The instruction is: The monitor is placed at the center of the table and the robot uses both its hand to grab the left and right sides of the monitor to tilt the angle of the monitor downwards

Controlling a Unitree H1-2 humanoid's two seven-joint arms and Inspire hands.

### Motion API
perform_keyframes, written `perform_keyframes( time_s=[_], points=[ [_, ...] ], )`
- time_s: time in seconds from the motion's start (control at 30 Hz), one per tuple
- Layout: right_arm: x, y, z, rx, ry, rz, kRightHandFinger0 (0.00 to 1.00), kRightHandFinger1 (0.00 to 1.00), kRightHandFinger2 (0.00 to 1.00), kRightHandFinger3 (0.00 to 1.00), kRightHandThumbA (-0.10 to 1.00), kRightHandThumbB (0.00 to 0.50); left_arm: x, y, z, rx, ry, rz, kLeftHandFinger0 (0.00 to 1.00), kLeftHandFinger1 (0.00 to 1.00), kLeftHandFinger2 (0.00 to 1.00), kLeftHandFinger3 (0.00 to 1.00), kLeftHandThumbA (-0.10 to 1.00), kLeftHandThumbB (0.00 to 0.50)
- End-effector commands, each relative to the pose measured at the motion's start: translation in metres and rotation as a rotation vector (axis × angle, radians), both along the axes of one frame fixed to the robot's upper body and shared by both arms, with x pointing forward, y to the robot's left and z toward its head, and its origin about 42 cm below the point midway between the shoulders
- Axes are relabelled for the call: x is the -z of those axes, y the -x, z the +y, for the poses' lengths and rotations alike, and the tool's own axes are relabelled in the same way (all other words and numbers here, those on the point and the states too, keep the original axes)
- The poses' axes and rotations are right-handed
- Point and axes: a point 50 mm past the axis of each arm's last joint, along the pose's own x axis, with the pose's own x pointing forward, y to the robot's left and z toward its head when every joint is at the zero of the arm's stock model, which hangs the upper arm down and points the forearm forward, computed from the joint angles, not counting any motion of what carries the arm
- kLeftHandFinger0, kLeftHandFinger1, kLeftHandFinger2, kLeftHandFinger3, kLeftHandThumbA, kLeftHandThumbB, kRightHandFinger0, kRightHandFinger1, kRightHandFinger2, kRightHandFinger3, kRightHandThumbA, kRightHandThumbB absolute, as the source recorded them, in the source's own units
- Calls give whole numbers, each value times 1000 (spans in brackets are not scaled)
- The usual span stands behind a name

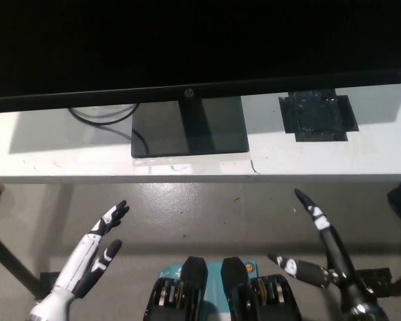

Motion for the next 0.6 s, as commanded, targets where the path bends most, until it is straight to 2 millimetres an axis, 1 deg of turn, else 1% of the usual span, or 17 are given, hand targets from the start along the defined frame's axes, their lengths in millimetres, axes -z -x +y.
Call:
perform_keyframes(
  time_s=[0.0,0.07,0.1,0.13,0.17,0.2,0.23,0.27,0.3,0.37,0.4,0.43,0.47,0.5,0.53,0.57],
  points=[
    [-29,28,-5,-97,-5,-142,1000,1000,1000,1000,1000,439,-39,22,0,82,-13,-165,1000,1000,1000,1000,1000,329],
    [-42,36,-10,-117,-32,-172,1000,1000,1000,1000,1000,429,-53,30,0,89,-19,-215,1000,1000,1000,1000,1000,366],
    [-47,40,-12,-127,-50,-180,1000,1000,1000,1000,1000,429,-57,34,1,91,-19,-231,1000,1000,1000,1000,1000,363],
    [-56,46,-14,-127,-54,-210,1000,1000,1000,1000,1000,441,-66,40,1,99,6,-257,1000,1000,1000,1000,1000,370],
    [-65,50,-16,-116,-42,-251,1000,1000,1000,1000,1000,441,-74,45,2,109,24,-278,1000,1000,1000,1000,1000,380],
    [-76,56,-19,-104,-38,-294,1000,1000,1000,1000,1000,460,-84,50,4,109,12,-315,1000,1000,1000,1000,1000,377],
    [-83,58,-21,-109,-48,-314,1000,1000,1000,1000,1000,462,-92,53,6,107,6,-343,1000,1000,1000,1000,1000,367],
    [-91,61,-24,-111,-52,-336,1000,1000,1000,1000,1000,462,-99,55,8,98,1,-372,1000,1000,1000,1000,1000,368],
    [-99,61,-27,-104,-51,-360,1000,1000,1000,1000,1000,454,-106,56,11,84,-2,-404,1000,1000,1000,1000,1000,368],
    [-113,61,-38,-73,-29,-417,1000,1000,1000,1000,1000,451,-123,57,19,52,-5,-470,1000,1000,1000,1000,1000,349],
    [-115,60,-41,-68,-25,-425,1000,1000,1000,1000,1000,449,-125,57,21,45,-2,-479,1000,1000,1000,1000,1000,348],
    [-124,57,-49,-45,-26,-460,1000,1000,1000,1000,1000,422,-133,58,28,-2,-13,-521,1000,1000,1000,1000,1000,378],
    [-127,55,-53,-34,-23,-475,1000,1000,1000,1000,1000,412,-137,58,30,-30,-18,-538,1000,1000,1000,1000,1000,388],
    [-139,47,-66,12,5,-522,1000,1000,1000,1000,1000,412,-150,57,40,-67,29,-586,1000,1000,1000,1000,1000,384],
    [-140,49,-70,24,15,-523,1000,1000,1000,1000,1000,410,-151,61,43,-90,33,-591,1000,1000,1000,1000,1000,397],
    [-147,45,-80,49,28,-534,1000,1000,1000,1000,1000,401,-161,61,51,-184,-1,-652,1000,1000,1000,1000,1000,413]
  ],
)
